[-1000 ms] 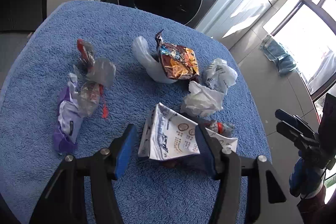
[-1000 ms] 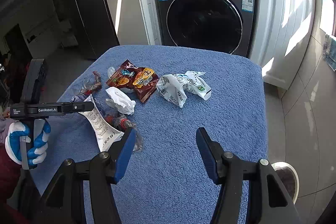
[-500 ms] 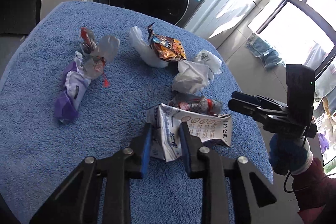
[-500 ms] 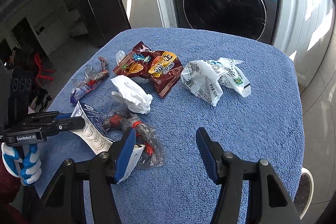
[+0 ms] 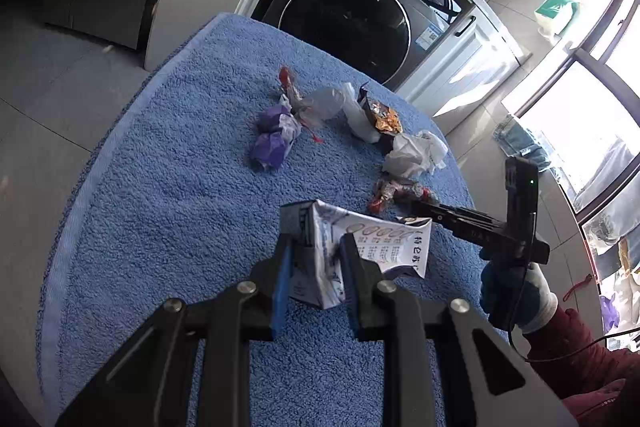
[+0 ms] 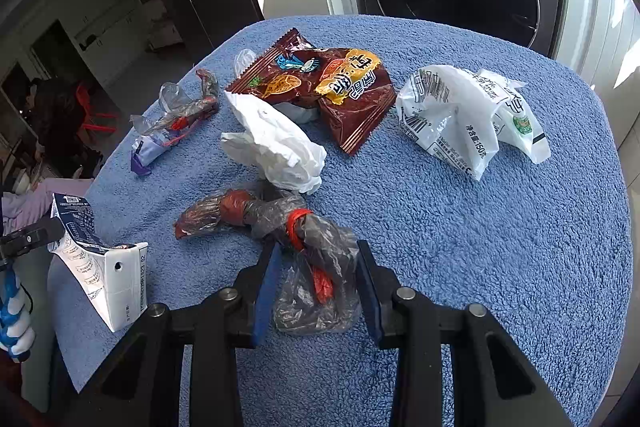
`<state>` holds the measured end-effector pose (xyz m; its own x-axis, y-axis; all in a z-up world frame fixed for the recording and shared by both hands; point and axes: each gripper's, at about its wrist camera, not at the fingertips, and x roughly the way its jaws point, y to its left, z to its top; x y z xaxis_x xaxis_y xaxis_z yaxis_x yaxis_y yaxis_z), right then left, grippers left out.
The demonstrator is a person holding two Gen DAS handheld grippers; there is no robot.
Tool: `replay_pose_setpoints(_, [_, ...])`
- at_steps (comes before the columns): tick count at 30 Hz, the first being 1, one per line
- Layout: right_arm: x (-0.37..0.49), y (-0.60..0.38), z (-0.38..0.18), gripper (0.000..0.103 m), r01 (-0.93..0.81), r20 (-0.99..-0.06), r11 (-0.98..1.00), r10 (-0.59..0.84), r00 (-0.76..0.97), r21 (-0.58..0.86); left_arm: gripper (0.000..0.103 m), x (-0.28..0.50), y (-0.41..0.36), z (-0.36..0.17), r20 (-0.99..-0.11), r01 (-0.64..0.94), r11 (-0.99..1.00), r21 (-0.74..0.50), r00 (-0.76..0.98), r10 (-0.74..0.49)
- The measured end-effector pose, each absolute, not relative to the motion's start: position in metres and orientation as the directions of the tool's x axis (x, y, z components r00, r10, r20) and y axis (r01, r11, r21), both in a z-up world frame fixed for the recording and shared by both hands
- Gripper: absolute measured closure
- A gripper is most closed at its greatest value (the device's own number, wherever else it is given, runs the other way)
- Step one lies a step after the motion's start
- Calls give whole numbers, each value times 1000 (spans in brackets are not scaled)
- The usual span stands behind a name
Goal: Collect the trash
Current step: 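Grasp the white paper carton with the left tool while the right tool grasps the plastic bottle, then carry the carton and bottle to the steel bin and open both tools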
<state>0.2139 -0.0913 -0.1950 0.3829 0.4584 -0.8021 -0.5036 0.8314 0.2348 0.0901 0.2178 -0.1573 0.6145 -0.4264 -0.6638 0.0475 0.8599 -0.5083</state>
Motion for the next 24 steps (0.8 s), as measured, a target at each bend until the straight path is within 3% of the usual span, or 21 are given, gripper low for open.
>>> replay_pose_setpoints(9, [153, -110, -163, 93, -575, -774, 791, 494, 395, 211, 81, 61, 223, -140, -629, 37, 853, -520, 659, -412])
replay_pose_setpoints(24, [81, -221, -105, 93, -410, -681, 893, 419, 601, 187, 82, 30, 184, -99, -582, 103, 855, -509, 690, -430])
